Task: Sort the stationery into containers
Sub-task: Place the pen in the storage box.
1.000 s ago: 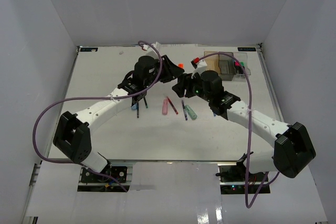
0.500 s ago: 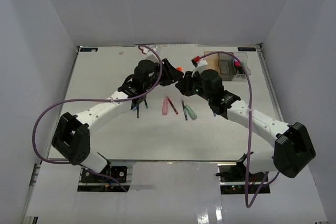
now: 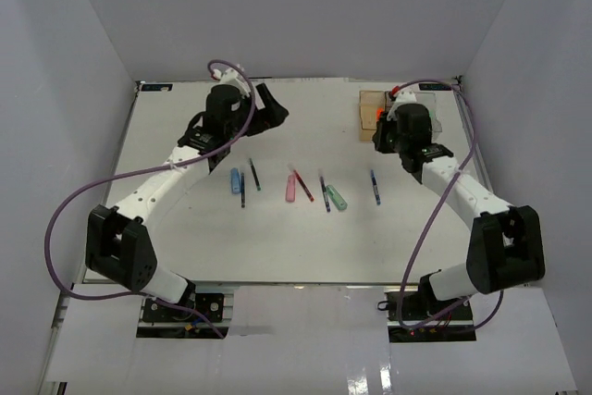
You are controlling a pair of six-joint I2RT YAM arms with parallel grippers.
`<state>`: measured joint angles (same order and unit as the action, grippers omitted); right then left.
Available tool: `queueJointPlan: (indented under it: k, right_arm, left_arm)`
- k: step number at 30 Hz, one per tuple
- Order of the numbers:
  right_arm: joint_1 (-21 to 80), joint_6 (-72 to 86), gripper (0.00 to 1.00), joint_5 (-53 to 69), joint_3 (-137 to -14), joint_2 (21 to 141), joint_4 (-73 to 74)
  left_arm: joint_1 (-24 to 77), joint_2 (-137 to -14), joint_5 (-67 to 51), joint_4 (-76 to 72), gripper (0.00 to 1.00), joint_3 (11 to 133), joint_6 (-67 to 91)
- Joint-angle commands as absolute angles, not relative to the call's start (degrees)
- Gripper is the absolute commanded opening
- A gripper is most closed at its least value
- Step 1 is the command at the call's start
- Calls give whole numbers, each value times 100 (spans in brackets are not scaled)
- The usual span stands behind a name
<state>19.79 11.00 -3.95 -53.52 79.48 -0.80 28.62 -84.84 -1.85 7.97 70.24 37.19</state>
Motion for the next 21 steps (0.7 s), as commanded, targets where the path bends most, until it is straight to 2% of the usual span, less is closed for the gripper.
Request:
queueJointPlan:
  k: [1, 4, 9, 12, 21]
  right_arm:
    - [1092, 248, 10, -711, -6344, 8419, 447]
    - [459, -254, 11, -791, -7063, 8998, 554]
    - [-324, -536, 12, -712, -8137, 10036, 781]
    - [-430, -712, 15, -659, -8700, 10799, 878]
    - [-571, -695, 21, -158, -9887, 12057, 1379]
  left_arm:
    - [2058, -8095, -360, 1799, 98, 7348, 3183]
    - [1513, -7884, -124, 1986, 98, 7181, 2568]
    - [1362, -7524, 544, 1881, 98, 6567, 1829]
    - [1354, -7304, 905, 1486, 98, 5995, 1714]
    - [1336, -7032, 1160, 1460, 98, 5854, 1582]
